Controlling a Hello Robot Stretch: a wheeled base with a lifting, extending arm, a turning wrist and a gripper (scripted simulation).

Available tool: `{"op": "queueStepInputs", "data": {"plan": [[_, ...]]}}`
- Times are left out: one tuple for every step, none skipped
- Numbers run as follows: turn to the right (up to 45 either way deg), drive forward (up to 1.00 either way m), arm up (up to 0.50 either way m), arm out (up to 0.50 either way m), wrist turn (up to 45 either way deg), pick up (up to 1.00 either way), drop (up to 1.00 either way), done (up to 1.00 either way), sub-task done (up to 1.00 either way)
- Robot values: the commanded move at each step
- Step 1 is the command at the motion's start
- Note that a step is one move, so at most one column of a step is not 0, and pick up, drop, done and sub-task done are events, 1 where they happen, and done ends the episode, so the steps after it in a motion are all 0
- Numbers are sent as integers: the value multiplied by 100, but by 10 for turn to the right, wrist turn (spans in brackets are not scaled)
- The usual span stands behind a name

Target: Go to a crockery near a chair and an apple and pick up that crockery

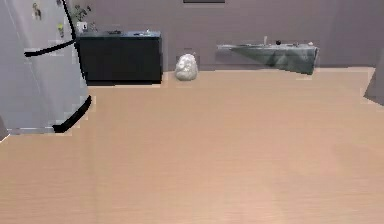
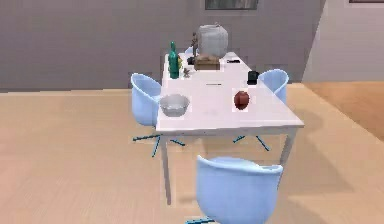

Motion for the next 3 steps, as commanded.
{"op": "queueStepInputs", "data": {"plan": [[450,0,0,0,0,0,0,0,0],[60,0,0,0,0,0,0,0,0],[0,70,0,0,0,0,0,0,0]]}}
